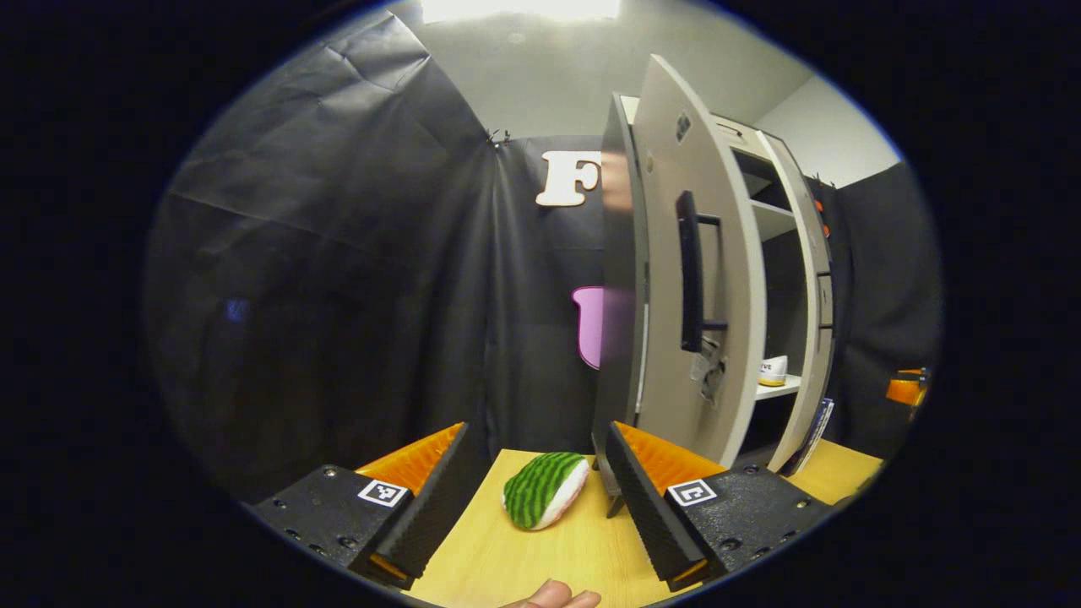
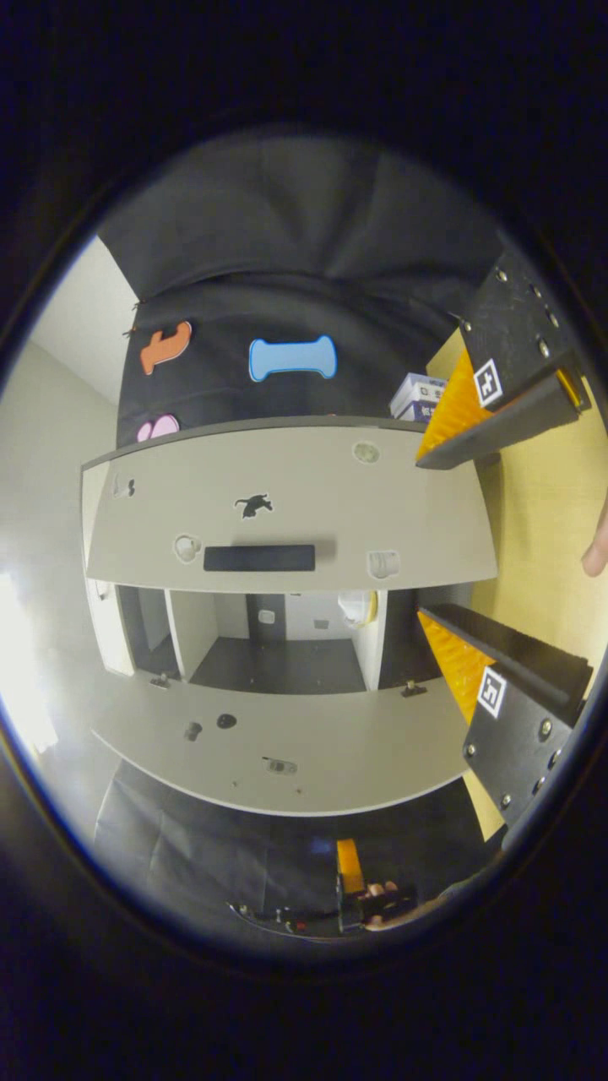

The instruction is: Grab one shoe with the right hand and put it into the shoe cabinet, grab the other shoe with the left hand and put it into the shoe cabinet; then close the right door with the right hand and the left door with the left hand.

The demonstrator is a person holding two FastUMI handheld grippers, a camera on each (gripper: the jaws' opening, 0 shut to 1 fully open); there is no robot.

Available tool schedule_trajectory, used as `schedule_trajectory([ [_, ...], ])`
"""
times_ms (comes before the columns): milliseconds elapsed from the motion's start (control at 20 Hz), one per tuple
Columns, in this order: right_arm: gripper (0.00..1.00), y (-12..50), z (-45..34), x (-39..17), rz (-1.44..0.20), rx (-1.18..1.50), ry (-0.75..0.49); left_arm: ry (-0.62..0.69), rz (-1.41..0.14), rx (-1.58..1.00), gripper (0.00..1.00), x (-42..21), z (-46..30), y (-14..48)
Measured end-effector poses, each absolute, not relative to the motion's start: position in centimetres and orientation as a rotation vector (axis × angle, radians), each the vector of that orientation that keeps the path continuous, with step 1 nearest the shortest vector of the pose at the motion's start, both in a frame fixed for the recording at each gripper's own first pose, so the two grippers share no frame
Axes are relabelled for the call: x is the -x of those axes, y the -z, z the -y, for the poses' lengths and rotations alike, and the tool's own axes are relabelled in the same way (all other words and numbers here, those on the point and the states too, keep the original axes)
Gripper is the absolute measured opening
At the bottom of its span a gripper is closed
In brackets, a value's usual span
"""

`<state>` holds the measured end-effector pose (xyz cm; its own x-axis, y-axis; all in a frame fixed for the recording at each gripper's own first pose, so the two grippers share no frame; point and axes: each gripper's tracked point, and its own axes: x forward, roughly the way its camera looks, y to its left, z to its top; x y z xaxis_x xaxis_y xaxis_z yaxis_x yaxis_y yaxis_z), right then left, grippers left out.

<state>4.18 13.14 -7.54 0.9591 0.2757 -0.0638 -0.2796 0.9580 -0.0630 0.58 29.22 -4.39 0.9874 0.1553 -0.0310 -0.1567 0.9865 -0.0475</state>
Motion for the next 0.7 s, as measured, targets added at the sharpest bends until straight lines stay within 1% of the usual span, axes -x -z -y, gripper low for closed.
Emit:
schedule_trajectory([
  [50,0.96,7.8,-13.0,-3.8,-0.06,0.067,-0.273,-0.167,-0.025,0.045,0.93,-1.0,-29.9,3.5],
  [100,0.96,8.1,-12.8,-3.5,-0.066,0.068,-0.265,-0.176,-0.029,0.041,0.96,-1.4,-30.4,2.8],
  [150,0.94,8.5,-12.7,-3.1,-0.071,0.073,-0.259,-0.18,-0.034,0.044,0.93,-1.8,-30.8,2.1],
  [200,0.96,8.6,-12.6,-2.9,-0.071,0.076,-0.253,-0.182,-0.041,0.055,0.93,-2.3,-31.1,1.3],
  [250,0.96,8.7,-12.4,-2.7,-0.066,0.078,-0.246,-0.185,-0.051,0.065,0.93,-2.8,-31.3,0.7],
  [300,0.96,8.9,-12.3,-2.5,-0.062,0.074,-0.244,-0.177,-0.059,0.074,0.96,-3.4,-31.2,0.1],
  [350,0.96,9.1,-12.3,-2.3,-0.06,0.062,-0.244,-0.17,-0.059,0.081,0.93,-4.0,-30.9,-0.6],
  [400,0.96,9.1,-12.3,-2.0,-0.059,0.039,-0.246,-0.163,-0.057,0.079,0.93,-4.7,-30.6,-1.2],
  [450,0.96,9.2,-12.4,-1.6,-0.058,0.016,-0.251,-0.157,-0.062,0.076,0.99,-5.4,-30.2,-1.6],
  [500,0.96,9.2,-12.4,-1.4,-0.055,-0.003,-0.253,-0.148,-0.068,0.067,0.93,-6.0,-29.5,-1.8],
  [550,0.96,9.3,-12.3,-1.4,-0.054,-0.013,-0.248,-0.147,-0.066,0.052,0.93,-6.6,-29.0,-2.2],
  [600,0.96,9.2,-12.1,-1.2,-0.05,-0.011,-0.242,-0.147,-0.066,0.036,0.96,-7.1,-28.5,-2.6],
  [650,0.96,9.0,-11.7,-1.1,-0.043,-0.008,-0.235,-0.149,-0.066,0.031,0.96,-7.6,-27.9,-2.9],
  [700,0.96,8.9,-11.6,-1.0,-0.037,-0.008,-0.231,-0.136,-0.081,0.026,0.93,-8.1,-27.0,-2.9],
])
